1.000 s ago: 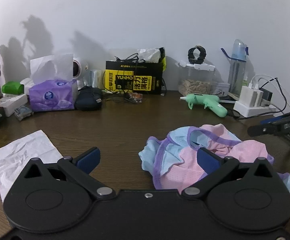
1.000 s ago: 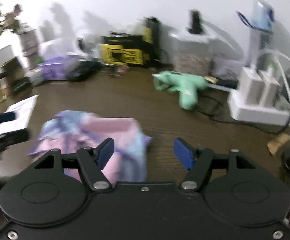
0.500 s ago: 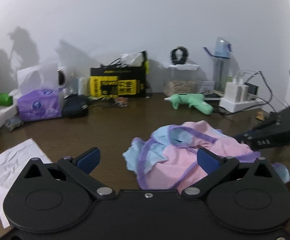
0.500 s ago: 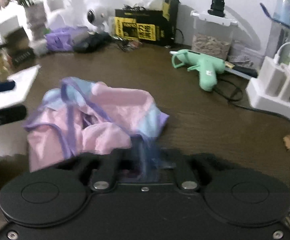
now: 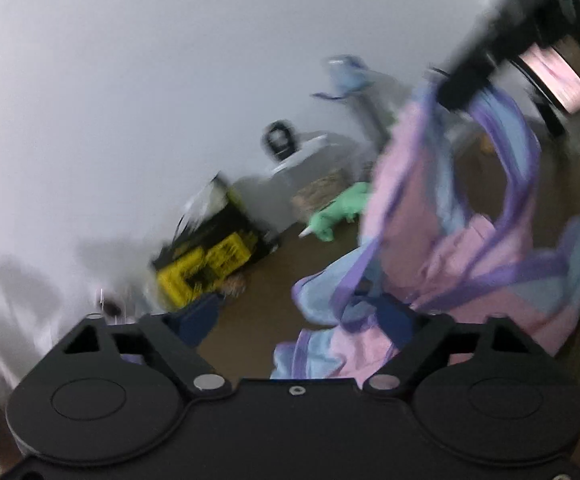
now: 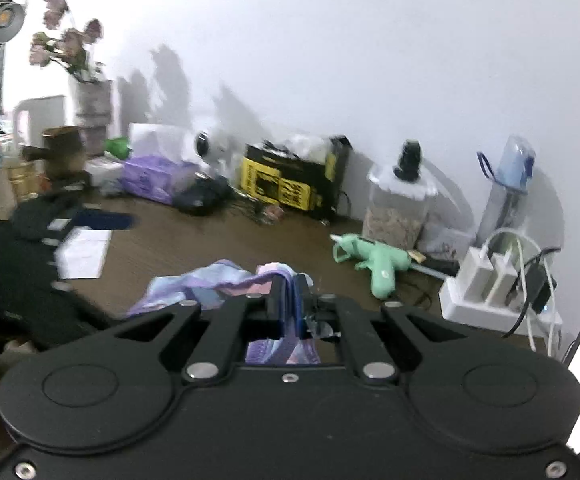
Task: Fold clothes
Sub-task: 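Grasp the purple-trimmed edge of the pink-blue garment with both grippers, then lift the garment by its trim with both grippers, stretching it apart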
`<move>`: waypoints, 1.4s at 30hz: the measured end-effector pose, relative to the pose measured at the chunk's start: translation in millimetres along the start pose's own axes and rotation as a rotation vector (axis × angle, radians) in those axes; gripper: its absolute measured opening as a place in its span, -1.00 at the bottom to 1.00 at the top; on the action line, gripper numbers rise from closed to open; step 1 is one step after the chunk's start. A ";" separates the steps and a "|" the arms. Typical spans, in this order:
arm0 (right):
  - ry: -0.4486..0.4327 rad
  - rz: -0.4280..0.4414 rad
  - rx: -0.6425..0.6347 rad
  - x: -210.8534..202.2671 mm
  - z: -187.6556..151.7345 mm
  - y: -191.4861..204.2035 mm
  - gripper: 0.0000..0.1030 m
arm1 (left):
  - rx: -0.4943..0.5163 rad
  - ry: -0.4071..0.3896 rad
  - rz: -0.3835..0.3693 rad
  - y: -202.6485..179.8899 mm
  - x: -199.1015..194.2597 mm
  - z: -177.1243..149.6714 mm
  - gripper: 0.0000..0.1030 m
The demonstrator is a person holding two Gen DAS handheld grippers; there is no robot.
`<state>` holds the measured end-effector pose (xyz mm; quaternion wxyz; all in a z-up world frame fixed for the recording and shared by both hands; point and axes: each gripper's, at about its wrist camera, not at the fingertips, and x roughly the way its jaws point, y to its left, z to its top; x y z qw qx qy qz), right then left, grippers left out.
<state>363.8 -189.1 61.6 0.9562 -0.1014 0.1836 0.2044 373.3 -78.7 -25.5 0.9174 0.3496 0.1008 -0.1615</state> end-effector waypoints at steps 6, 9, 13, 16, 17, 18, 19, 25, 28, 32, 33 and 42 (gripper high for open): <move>0.017 -0.008 -0.032 -8.9 -21.6 13.1 -0.88 | 0.135 0.020 -0.049 -25.0 25.7 2.2 -0.96; 0.026 -0.020 -0.033 -12.0 -31.0 20.9 -0.88 | 0.037 0.011 -0.042 -18.3 13.5 0.0 -0.96; -0.019 -0.070 -0.074 -19.1 -45.0 31.3 -0.86 | -0.142 -0.003 -0.012 1.8 -29.5 9.1 -0.96; -0.059 -0.090 -0.107 -26.8 -56.1 44.3 -0.77 | -0.184 -0.005 0.022 0.7 -63.4 20.7 -0.96; -0.071 -0.092 -0.114 -29.8 -59.8 49.3 -0.72 | -0.202 0.000 0.020 0.7 -72.0 26.3 -0.96; -0.081 -0.089 -0.117 -33.3 -63.6 55.1 -0.71 | -0.230 0.006 0.018 0.5 -82.6 30.1 -0.96; -0.087 -0.087 -0.122 -36.1 -67.0 60.3 -0.68 | -0.250 0.010 0.018 0.2 -89.5 32.2 -0.96; -0.113 -0.124 -0.202 -59.3 -87.6 102.4 -0.44 | -0.371 0.019 0.018 5.6 -134.9 43.1 -0.96; -0.129 -0.158 -0.248 -64.8 -94.7 126.9 -0.38 | -0.405 0.002 0.030 10.3 -156.5 47.7 -0.96; -0.146 -0.178 -0.295 -65.4 -97.5 148.0 -0.40 | -0.400 -0.007 0.061 9.3 -179.0 50.9 -0.96; -0.150 -0.185 -0.297 -66.3 -97.3 150.3 -0.41 | -0.391 -0.003 0.080 8.8 -182.8 49.5 -0.96; -0.232 -0.213 -0.266 -112.8 -81.6 152.5 -0.93 | -0.415 -0.002 0.130 14.9 -212.5 32.9 -0.96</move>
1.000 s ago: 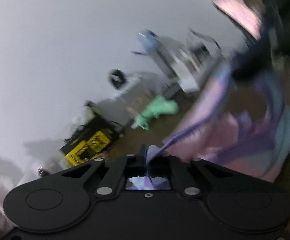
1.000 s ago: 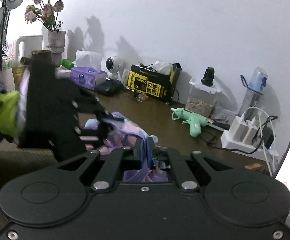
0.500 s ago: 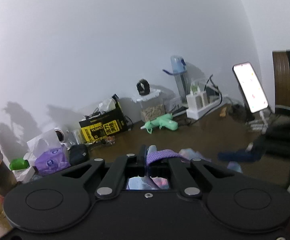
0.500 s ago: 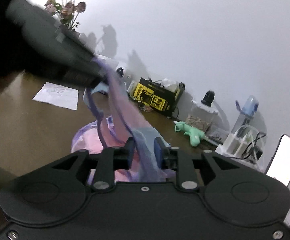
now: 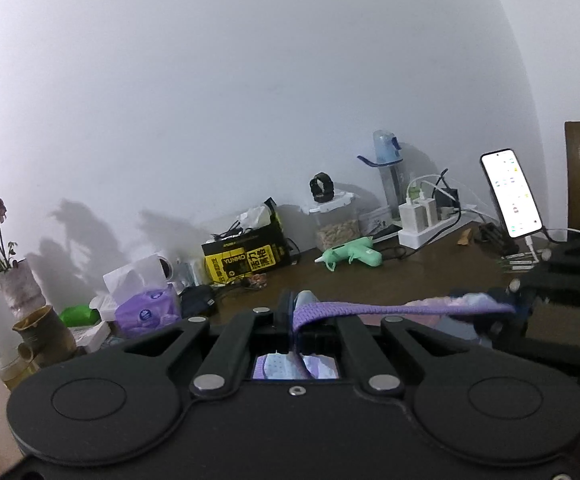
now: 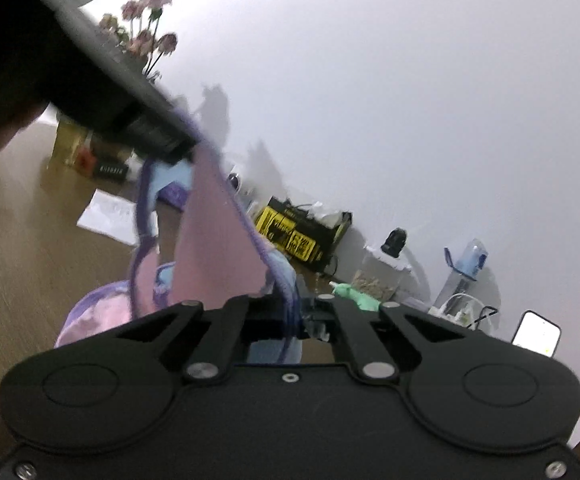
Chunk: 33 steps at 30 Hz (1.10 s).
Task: Fold clothes
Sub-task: 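Lift the garment by its trim with both grippers, stretching it apart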
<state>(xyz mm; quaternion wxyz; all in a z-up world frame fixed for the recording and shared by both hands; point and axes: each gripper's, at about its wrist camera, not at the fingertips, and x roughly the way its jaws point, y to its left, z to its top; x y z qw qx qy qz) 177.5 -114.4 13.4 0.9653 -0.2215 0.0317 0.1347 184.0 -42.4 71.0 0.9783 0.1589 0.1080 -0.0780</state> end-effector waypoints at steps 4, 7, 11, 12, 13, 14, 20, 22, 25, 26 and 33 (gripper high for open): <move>-0.033 -0.023 -0.017 -15.0 6.4 -0.2 -0.76 | -0.004 -0.025 0.007 4.5 -13.7 0.3 -0.96; -0.043 -0.038 -0.029 -24.4 9.5 1.3 -0.60 | 0.001 -0.040 0.017 6.6 -25.1 0.9 -0.96; -0.054 -0.043 -0.033 -35.8 13.3 1.9 -0.61 | 0.005 -0.051 0.040 9.1 -35.2 0.3 -0.96; -0.055 -0.046 -0.035 -38.9 14.6 1.9 -0.61 | 0.007 -0.053 0.043 9.6 -37.3 -0.3 -0.96; -0.056 -0.047 -0.037 -41.6 15.6 1.8 -0.62 | 0.010 -0.055 0.045 9.5 -38.7 -0.8 -0.96; -0.056 -0.046 -0.038 -43.5 16.6 1.4 -0.66 | 0.017 -0.058 0.048 8.6 -39.7 -1.0 -0.96; -0.064 -0.014 -0.002 -52.3 32.8 -17.5 -0.92 | 0.083 -0.111 0.074 5.4 -37.9 11.6 -0.96; -0.071 -0.003 0.016 -51.3 39.7 -26.3 -0.92 | 0.102 -0.139 0.084 6.8 -36.1 19.4 -0.96; -0.103 0.012 0.023 -44.5 57.6 -45.9 -0.92 | 0.132 -0.184 0.102 10.4 -27.3 33.5 -0.96; -0.109 0.014 0.027 -41.2 62.0 -50.7 -0.92 | 0.144 -0.196 0.106 11.1 -22.3 38.2 -0.96; -0.145 -0.001 0.034 1.9 89.0 -83.4 -0.92 | 0.174 -0.233 0.091 25.1 34.7 74.1 -0.96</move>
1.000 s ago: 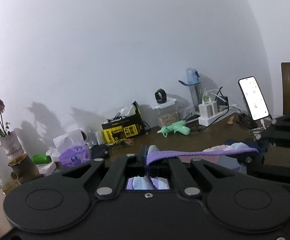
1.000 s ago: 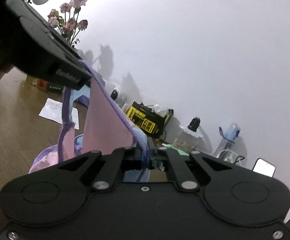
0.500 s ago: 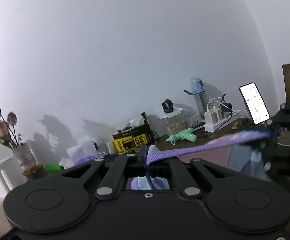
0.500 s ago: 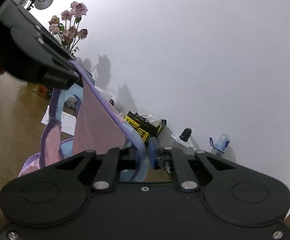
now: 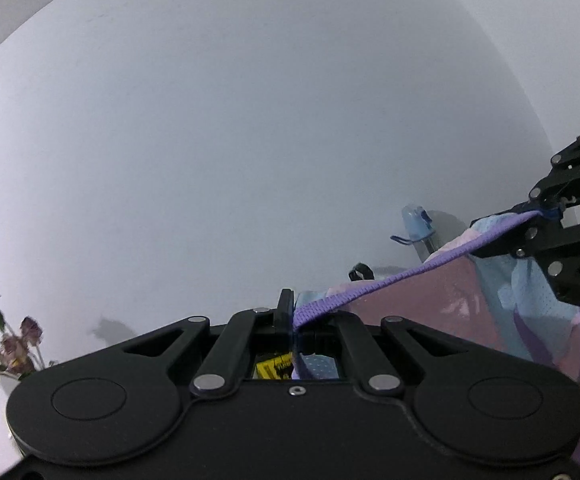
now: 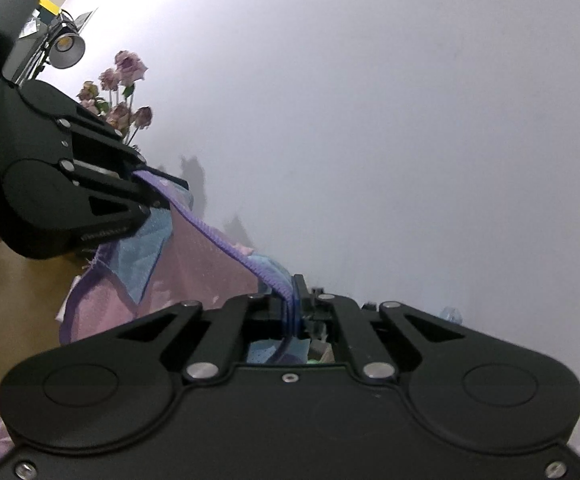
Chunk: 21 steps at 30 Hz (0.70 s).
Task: Fold clothes
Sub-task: 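Lift the garment by its trim with both grippers, stretching it apart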
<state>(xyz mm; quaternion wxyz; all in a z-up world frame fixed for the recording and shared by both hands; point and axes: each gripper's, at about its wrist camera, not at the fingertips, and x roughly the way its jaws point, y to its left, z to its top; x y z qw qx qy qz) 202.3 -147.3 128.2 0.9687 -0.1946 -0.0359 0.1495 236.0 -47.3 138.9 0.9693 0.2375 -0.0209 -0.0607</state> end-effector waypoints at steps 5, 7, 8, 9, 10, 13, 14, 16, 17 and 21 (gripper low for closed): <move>-0.001 -0.020 -0.023 65.8 11.9 -20.5 -0.92 | 0.017 0.010 0.016 16.1 85.0 14.3 -0.96; -0.004 -0.043 -0.042 104.6 19.0 -29.0 -0.92 | 0.034 0.005 0.047 25.3 119.1 25.0 -0.96; -0.009 -0.055 -0.040 120.2 24.8 -33.7 -0.92 | 0.038 0.001 0.058 29.1 129.3 30.2 -0.96; -0.019 -0.074 -0.038 137.6 33.4 -40.3 -0.92 | 0.053 -0.013 0.088 37.6 146.4 44.9 -0.96; -0.033 -0.094 -0.038 150.5 42.2 -46.3 -0.92 | 0.071 -0.032 0.123 45.8 159.3 60.2 -0.96; -0.124 -0.170 -0.041 171.3 82.0 -68.9 -0.92 | 0.092 -0.137 0.212 70.4 157.6 106.6 -0.96; -0.155 -0.190 -0.044 172.6 93.9 -75.1 -0.92 | 0.083 -0.156 0.218 75.2 152.0 114.8 -0.96; -0.207 -0.209 -0.054 164.5 111.8 -83.1 -0.92 | 0.096 -0.236 0.231 82.2 118.9 135.3 -0.96; -0.234 -0.217 -0.063 156.8 119.7 -86.3 -0.92 | 0.111 -0.254 0.233 79.3 106.2 135.2 -0.96; -0.228 -0.177 -0.097 123.2 107.0 -79.5 -0.92 | 0.158 -0.196 0.156 43.7 70.0 89.6 -0.96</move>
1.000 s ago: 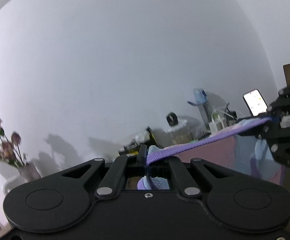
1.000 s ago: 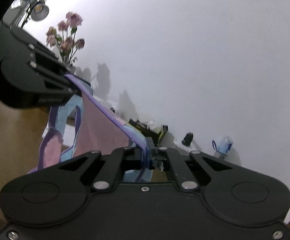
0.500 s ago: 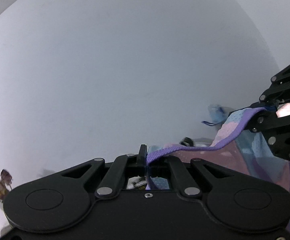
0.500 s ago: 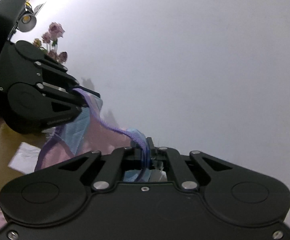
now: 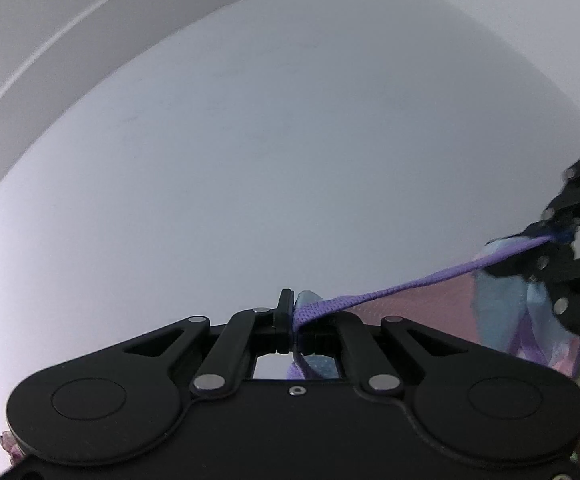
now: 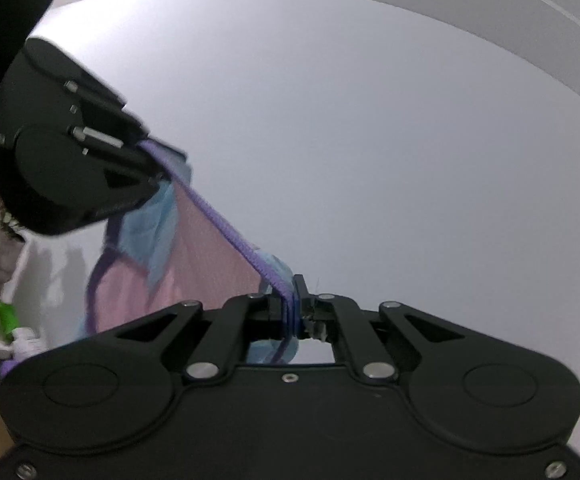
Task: Fold clothes
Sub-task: 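Lift the garment by its trim with both grippers, stretching it apart, then lay the stretched garment flat on the table with both grippers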
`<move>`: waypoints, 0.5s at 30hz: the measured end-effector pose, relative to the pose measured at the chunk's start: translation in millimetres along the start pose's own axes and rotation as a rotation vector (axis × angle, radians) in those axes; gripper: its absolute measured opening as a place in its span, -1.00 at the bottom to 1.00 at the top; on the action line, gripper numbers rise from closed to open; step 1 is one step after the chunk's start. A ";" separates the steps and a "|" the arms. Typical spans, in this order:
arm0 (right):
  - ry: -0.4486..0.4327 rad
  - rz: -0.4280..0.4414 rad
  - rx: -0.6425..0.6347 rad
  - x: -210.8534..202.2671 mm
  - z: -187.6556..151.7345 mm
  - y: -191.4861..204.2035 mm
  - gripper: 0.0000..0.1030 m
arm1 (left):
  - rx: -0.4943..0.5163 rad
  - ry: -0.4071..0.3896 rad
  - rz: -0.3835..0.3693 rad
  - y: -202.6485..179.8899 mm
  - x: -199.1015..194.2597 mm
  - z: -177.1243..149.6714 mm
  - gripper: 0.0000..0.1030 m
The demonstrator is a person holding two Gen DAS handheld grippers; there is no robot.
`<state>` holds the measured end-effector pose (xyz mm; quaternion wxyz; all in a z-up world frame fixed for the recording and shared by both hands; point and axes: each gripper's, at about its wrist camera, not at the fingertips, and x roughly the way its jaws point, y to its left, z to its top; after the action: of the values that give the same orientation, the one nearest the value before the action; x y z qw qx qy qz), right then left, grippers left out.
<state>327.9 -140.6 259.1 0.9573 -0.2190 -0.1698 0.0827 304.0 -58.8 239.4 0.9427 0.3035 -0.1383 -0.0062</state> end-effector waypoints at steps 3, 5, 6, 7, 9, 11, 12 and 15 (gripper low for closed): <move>0.127 0.092 -0.028 -33.9 -46.9 25.7 -0.92 | -0.027 0.137 -0.128 -46.5 -35.7 -57.2 -0.96; 0.283 0.193 -0.036 -63.5 -107.0 57.3 -0.92 | -0.084 0.305 -0.246 -86.0 -60.6 -112.3 -0.96; 0.345 0.230 -0.035 -74.2 -130.2 69.5 -0.92 | -0.120 0.409 -0.319 -110.3 -75.8 -146.4 -0.96; 0.405 0.256 -0.021 -82.2 -150.4 79.2 -0.92 | -0.150 0.481 -0.362 -125.8 -86.1 -169.6 -0.96; 0.544 0.309 0.021 -105.0 -196.5 99.0 -0.92 | -0.219 0.603 -0.393 -146.0 -109.8 -206.8 -0.96; 0.594 0.342 0.021 -125.9 -215.8 109.2 -0.92 | -0.254 0.635 -0.399 -145.7 -125.1 -217.6 -0.96; 0.611 0.359 0.021 -136.3 -221.6 112.4 -0.92 | -0.271 0.642 -0.400 -145.3 -134.3 -221.1 -0.96; 0.614 0.380 0.018 -150.8 -218.0 122.5 -0.92 | -0.266 0.636 -0.391 -137.1 -141.3 -219.9 -0.95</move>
<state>256.4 -151.9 -23.8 0.9330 -0.2529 0.1702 0.1911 236.2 -31.7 -46.6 0.9506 0.1862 0.2232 -0.1091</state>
